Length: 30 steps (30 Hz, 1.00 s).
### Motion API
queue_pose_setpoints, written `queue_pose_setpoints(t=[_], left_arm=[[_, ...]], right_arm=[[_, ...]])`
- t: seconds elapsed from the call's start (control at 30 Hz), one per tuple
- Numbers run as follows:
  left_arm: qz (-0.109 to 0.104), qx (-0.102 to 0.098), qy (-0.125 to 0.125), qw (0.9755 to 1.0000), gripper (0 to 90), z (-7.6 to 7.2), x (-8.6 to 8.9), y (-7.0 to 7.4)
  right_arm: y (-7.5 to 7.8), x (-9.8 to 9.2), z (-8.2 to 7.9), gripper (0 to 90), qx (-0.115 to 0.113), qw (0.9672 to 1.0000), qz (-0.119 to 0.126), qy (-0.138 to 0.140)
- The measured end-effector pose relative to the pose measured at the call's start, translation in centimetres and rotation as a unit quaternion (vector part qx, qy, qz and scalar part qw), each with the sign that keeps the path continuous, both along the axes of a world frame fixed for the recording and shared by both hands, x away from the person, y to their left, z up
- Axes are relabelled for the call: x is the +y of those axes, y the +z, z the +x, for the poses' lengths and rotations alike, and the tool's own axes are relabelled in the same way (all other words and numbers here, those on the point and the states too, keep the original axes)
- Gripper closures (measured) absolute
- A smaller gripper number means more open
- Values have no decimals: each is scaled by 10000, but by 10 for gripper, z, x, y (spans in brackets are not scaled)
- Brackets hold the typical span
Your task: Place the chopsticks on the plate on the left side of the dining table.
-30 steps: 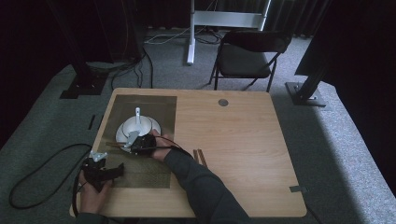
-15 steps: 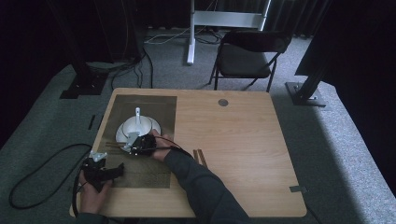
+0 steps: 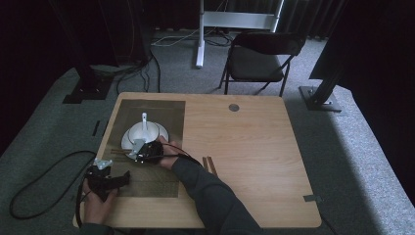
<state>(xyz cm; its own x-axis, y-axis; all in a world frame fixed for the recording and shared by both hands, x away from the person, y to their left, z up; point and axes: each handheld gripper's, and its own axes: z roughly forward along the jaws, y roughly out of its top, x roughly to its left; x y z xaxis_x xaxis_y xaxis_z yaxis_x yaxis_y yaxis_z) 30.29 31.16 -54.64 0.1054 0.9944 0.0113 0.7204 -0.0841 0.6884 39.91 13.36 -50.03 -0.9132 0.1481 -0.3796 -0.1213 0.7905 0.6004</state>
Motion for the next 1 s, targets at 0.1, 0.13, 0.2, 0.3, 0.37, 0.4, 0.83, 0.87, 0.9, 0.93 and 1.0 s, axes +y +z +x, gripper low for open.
queue_pose_setpoints(t=[0.1,0.13,0.2,0.3,0.37,0.4,0.83,0.87,0.9,0.93,1.0], left_arm=[[1,0,0,10000,2,0,0,0],[0,-1,1,10000,2,0,0,0],[-1,-1,1,10000,2,0,0,0],[-1,-1,1,10000,2,0,0,0],[-2,-4,3,10000,2,0,0,0],[-4,-4,4,10000,2,0,0,0],[0,-1,0,10000,1,0,0,0],[1,0,0,10000,2,0,0,0],[2,0,-1,10000,2,0,0,0],[3,2,-3,10000,2,0,0,0],[5,4,-4,10000,1,0,0,0]], right_arm=[[0,0,0,842,2,10000,4,-7],[0,0,0,843,2,10000,5,-9],[0,0,0,843,3,10000,8,-13],[0,0,0,843,0,10000,7,-19],[-1,0,0,843,10,10000,16,-30],[-1,0,0,844,13,10000,23,-36],[-2,2,0,843,-78,9999,30,-90],[-2,2,0,843,-88,9999,31,-91],[-2,2,-1,843,-94,9999,27,-97],[-2,2,-1,843,-97,9999,25,-101],[-2,2,-1,843,-120,9999,23,-101]])
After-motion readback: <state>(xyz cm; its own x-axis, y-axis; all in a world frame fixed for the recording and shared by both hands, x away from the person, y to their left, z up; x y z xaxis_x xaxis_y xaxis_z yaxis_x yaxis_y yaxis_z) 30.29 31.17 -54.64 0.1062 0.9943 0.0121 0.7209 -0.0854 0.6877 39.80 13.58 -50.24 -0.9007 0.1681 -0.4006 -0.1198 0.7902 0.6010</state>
